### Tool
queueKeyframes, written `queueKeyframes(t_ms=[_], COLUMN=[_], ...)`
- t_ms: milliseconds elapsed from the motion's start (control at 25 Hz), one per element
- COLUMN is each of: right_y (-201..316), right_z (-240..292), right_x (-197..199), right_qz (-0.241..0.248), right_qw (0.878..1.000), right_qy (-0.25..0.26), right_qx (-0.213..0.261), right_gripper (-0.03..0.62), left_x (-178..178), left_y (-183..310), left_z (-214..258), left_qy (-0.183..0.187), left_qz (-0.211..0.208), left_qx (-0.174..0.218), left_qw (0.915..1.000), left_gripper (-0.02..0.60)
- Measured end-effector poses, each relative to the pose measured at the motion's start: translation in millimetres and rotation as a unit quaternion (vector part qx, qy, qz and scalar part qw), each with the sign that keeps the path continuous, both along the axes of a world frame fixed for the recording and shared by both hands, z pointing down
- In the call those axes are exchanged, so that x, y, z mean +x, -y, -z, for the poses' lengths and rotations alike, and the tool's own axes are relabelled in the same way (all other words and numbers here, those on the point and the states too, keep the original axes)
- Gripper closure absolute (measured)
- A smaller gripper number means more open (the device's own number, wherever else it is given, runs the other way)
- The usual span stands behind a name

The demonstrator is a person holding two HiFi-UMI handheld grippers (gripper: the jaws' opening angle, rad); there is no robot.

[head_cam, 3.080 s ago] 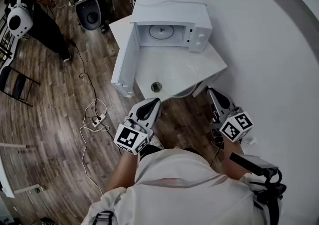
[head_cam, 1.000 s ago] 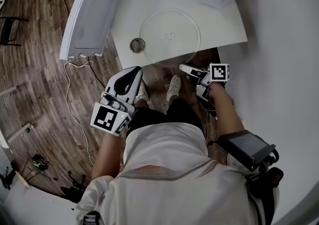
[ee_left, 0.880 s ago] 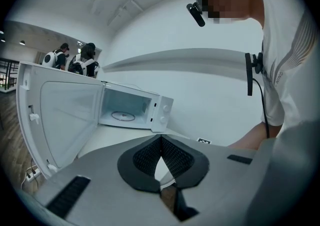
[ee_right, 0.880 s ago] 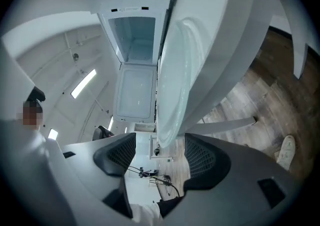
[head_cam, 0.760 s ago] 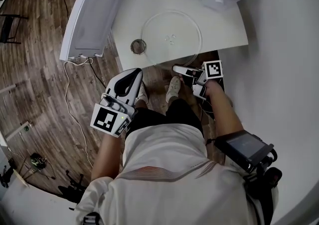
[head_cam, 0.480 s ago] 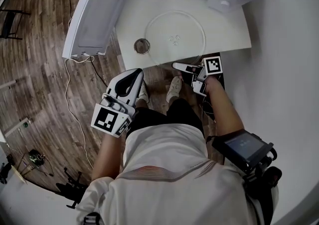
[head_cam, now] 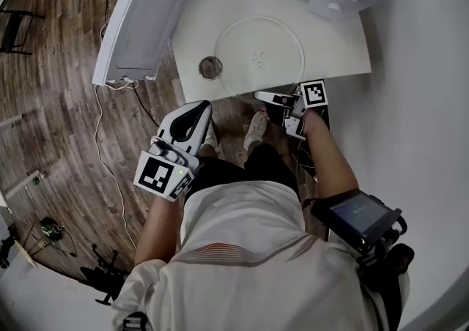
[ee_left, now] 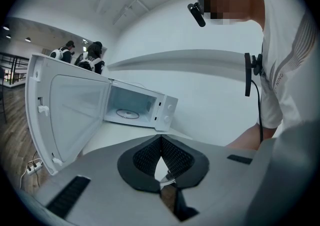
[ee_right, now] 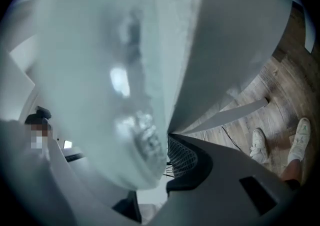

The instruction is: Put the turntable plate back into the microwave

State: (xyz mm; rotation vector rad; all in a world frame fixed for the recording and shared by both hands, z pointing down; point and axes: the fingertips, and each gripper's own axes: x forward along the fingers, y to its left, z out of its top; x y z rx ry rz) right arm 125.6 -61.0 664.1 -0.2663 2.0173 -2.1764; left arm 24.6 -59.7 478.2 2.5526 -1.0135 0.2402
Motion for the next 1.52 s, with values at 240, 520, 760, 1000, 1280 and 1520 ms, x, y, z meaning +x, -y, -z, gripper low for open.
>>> queueKeyframes(t_ms=[240,520,760,1000,1280,1520], right_y=[-1,2,4,4,3,4], right_z=[-7,7,11,17,26,34], right_x=[-1,-3,-8,-9,-10,-14], right_qz=[0.002,-0.02,-0.058,-0.086,-0.112,-0.113], right_qw=[1.0,0.999,0.996,0.993,0.988,0.984], right_qy=[-0.01,-0.02,-0.031,-0.042,-0.053,-0.072], right_qx=[-0.02,0.031,0.056,0.069,0.091,0.121], right_gripper=[0.544,0.562,0.562,0.562,0.559,0.559], left_x=[3,3,1,-4,-6,-10], left_y=[0,0,0,-1,-2,-5], left_z=[-3,-5,-7,-8,-5,-8], left_qy=[-0.003,-0.008,-0.012,-0.015,-0.021,-0.024], left_qz=[-0.002,-0.004,-0.01,-0.016,-0.019,-0.019], left_qx=[-0.005,-0.012,-0.015,-0.018,-0.016,-0.02], left_qw=[1.0,0.9999,0.9998,0.9996,0.9995,0.9993], left_gripper=[0.572,0.572,0.572,0.572,0.572,0.572])
